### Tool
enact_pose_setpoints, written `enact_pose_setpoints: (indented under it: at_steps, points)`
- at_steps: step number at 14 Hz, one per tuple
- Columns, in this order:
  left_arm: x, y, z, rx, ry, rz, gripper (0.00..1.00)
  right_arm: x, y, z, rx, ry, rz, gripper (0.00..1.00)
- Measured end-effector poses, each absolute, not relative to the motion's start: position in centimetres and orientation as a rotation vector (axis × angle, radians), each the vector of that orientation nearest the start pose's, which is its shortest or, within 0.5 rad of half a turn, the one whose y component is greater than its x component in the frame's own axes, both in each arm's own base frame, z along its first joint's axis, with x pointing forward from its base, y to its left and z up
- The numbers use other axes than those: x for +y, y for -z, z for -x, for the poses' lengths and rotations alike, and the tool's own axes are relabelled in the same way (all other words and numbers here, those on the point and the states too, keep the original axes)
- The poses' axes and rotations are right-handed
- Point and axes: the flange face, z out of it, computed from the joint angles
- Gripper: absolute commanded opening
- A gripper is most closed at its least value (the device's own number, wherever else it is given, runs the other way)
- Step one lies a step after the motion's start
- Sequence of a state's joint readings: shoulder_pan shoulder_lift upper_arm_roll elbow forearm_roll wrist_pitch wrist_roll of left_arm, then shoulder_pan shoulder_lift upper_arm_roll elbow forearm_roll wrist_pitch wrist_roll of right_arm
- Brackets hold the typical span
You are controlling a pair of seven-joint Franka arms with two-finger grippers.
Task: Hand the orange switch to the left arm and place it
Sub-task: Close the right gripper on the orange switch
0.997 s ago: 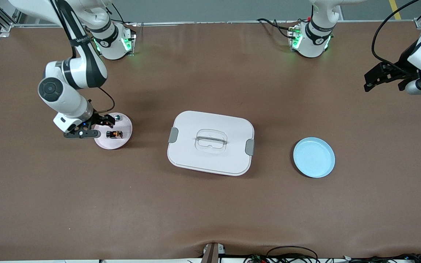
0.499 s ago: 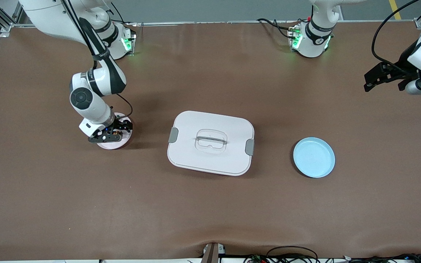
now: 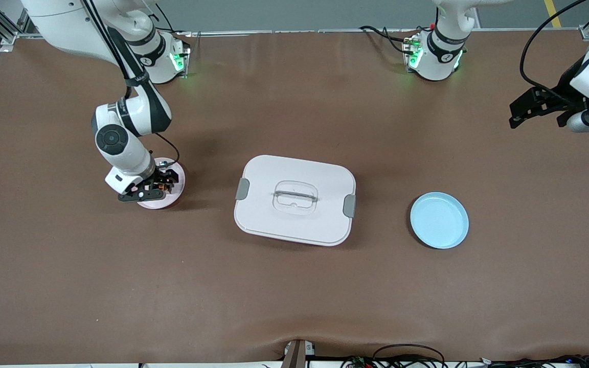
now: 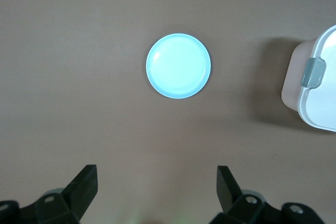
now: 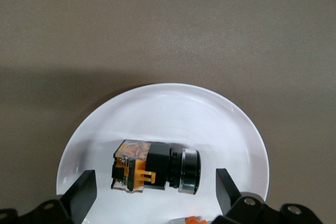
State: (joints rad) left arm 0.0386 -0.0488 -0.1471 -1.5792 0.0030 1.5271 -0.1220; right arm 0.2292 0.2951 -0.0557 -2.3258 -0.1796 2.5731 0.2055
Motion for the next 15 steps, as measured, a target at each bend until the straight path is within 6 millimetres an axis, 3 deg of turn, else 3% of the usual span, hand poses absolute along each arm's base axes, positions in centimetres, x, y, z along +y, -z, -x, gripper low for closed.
enact_pose_setpoints:
  at_steps: [15]
  points:
    - [-6.0, -64.1, -53.2, -0.021, -0.013, 3.130, 1.00, 8.2, -18.7, -50.9, -0.179, -0.090, 3.256, 1.00]
